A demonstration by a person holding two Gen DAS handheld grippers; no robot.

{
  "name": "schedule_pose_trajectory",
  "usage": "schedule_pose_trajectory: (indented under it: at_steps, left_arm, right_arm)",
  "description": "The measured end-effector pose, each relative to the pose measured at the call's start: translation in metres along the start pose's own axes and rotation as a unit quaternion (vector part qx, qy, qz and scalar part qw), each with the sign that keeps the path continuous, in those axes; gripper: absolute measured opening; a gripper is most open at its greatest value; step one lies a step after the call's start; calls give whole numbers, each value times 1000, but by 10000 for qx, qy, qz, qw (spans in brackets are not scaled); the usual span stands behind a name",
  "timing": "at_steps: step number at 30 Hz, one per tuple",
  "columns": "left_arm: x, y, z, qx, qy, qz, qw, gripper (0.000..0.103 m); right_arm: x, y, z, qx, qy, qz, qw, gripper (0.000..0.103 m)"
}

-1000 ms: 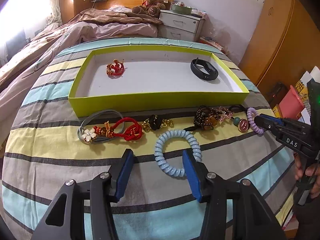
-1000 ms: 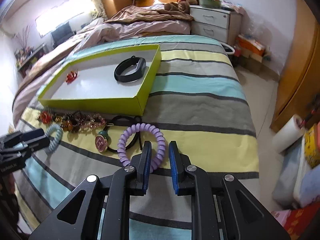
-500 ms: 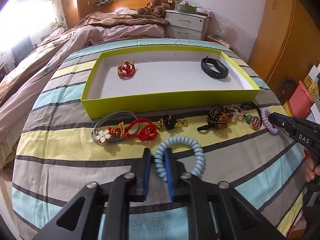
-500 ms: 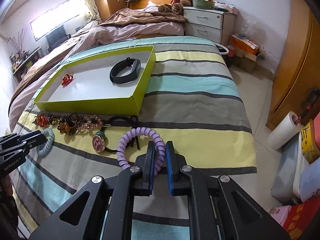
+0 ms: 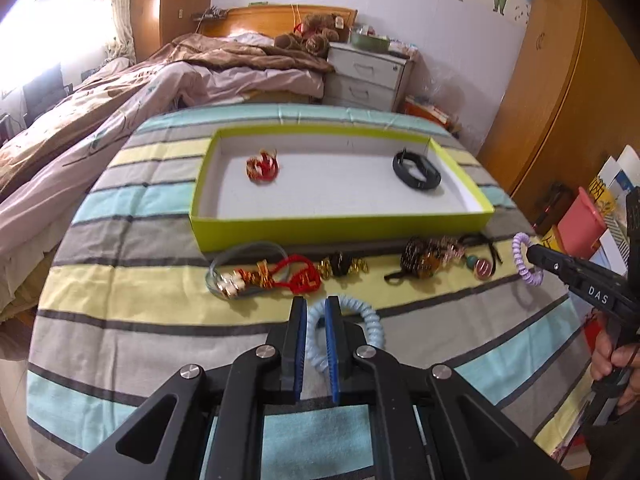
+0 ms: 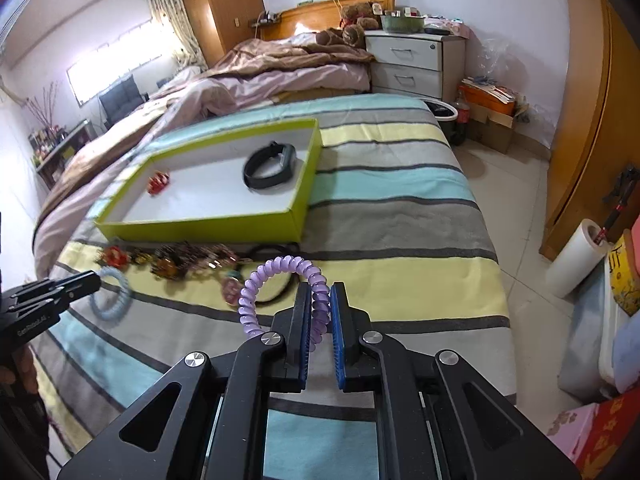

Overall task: Organize jewelry
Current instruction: 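Grasp the light-blue coil hair tie with the left tool, then place the blue hair tie with the left tool while the right places the lilac one in the box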

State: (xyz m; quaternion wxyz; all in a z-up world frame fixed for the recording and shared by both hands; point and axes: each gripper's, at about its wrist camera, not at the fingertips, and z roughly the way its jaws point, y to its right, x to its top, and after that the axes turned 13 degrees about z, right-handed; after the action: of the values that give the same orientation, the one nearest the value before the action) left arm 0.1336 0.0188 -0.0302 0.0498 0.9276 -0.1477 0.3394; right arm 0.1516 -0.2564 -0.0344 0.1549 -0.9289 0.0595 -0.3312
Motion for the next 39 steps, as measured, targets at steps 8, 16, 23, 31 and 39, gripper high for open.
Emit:
schedule_pose_trajectory:
  at_steps: [8,16,23,31,39]
  left_arm:
    - [-5,-5,8,-125,-233,38,9996,9]
    - [-8,-2,30,-117,-502,127,9986,37]
    - [-5,10,34,185,-593,587,9963,25]
    - [-6,9,28,-36,-438,490,9978,9]
    - [6,-5,-1,-240,120,182,9995,9]
  right_arm:
    - [3,-16,-3,59,108,-43,9999,10]
    - [-4,-21,2,65,-2,-105,9999,10]
    - [-5,-27,0,118,57,-144,9998,10]
    - [-5,-30,1,125,60,-138,9998,10]
    - [-3,-37,-4,192,171,-88,9996,10]
